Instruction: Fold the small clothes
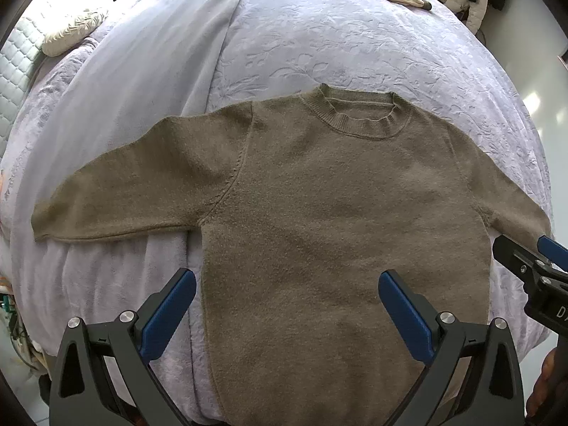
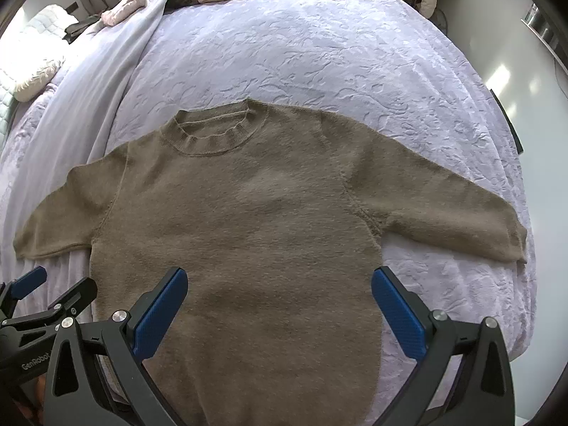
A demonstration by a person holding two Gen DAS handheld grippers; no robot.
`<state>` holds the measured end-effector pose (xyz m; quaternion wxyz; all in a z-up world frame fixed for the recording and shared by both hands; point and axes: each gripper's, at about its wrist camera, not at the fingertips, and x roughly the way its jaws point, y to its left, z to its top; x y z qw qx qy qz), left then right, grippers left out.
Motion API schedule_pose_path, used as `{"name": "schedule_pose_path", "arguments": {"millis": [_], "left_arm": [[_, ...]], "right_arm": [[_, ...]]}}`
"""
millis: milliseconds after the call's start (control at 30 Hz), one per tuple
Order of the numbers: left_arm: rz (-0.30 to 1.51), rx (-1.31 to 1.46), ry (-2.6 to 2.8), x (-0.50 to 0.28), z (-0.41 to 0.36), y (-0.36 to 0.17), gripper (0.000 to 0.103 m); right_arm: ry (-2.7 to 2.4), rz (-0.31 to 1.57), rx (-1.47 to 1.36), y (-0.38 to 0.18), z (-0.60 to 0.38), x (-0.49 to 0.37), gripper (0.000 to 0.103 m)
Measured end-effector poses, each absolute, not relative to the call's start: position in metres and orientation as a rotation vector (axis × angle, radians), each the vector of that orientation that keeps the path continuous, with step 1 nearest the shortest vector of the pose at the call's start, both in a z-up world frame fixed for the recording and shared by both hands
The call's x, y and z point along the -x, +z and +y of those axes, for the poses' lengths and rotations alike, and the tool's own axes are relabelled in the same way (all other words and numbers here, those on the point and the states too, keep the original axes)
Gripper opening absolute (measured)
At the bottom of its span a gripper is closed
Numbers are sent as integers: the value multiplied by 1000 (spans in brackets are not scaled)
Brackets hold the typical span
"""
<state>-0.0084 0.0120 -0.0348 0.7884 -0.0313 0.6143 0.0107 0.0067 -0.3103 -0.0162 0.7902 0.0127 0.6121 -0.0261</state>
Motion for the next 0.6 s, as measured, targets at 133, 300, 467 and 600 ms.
{"name": "schedule_pose_path", "arguments": {"millis": [133, 300, 467, 600], "left_arm": [[1327, 71, 25, 7, 14, -37, 103], [1337, 75, 26, 5, 14, -42, 103], [1344, 78, 27, 4, 15, -47, 103], [1350, 78, 24, 4, 15, -51, 103]], "right_arm": [[-56, 1328, -23, -20, -309, -8, 103], [-55, 1338, -28, -24, -307, -10, 103], [-55, 1350, -17, -29, -305, -12, 103], [-52, 1361, -8, -33, -303, -13, 103]]}}
